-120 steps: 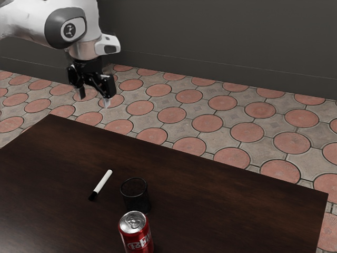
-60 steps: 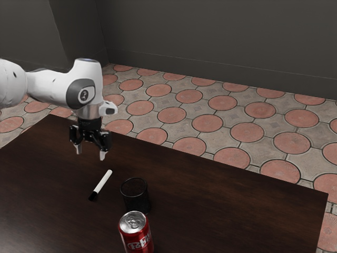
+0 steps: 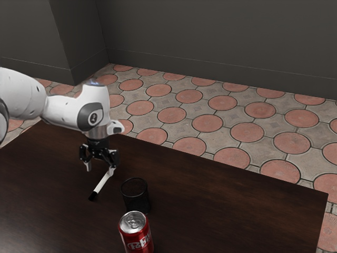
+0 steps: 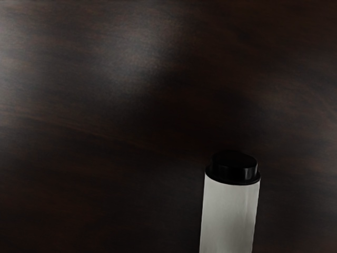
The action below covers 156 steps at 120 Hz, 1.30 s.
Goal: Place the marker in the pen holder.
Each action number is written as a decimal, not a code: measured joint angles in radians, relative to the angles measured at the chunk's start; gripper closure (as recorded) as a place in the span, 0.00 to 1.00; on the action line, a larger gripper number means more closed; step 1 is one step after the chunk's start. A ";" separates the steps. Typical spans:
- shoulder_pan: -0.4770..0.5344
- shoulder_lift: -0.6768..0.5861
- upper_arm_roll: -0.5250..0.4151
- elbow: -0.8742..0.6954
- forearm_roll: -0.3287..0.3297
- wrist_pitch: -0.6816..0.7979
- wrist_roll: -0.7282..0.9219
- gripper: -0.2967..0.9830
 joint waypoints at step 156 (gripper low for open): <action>-0.026 -0.280 -0.116 -0.094 0.236 0.146 -0.060 0.85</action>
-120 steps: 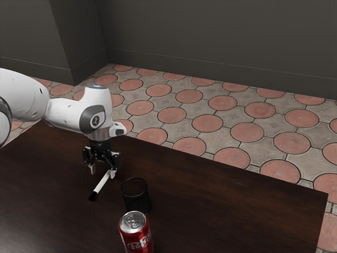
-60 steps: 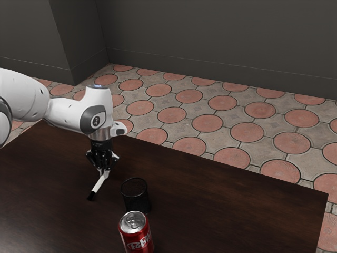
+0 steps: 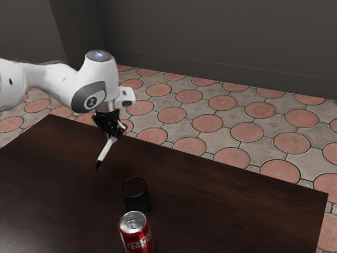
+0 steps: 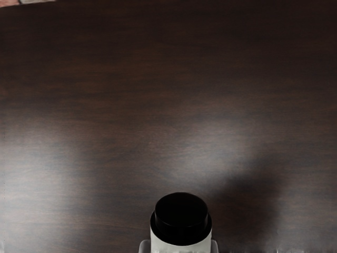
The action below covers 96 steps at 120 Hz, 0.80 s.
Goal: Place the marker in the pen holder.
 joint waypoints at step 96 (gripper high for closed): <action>-0.096 -0.460 -0.162 -0.497 0.061 0.399 -0.503 0.85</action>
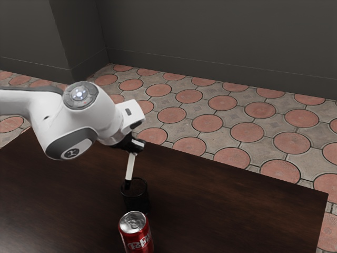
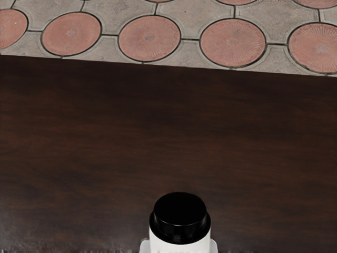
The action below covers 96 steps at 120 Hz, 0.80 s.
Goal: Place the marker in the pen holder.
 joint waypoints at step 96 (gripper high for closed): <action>0.028 0.141 0.003 0.051 0.259 0.042 -0.235 0.85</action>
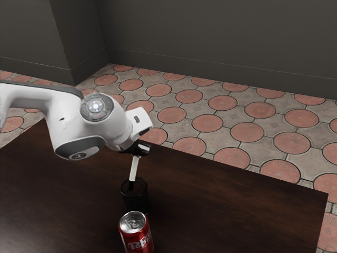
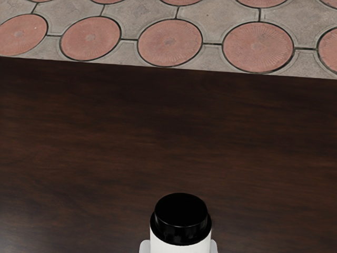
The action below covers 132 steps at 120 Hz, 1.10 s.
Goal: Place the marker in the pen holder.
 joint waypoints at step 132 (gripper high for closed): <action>0.038 0.209 0.141 1.019 -0.450 -0.970 0.375 0.24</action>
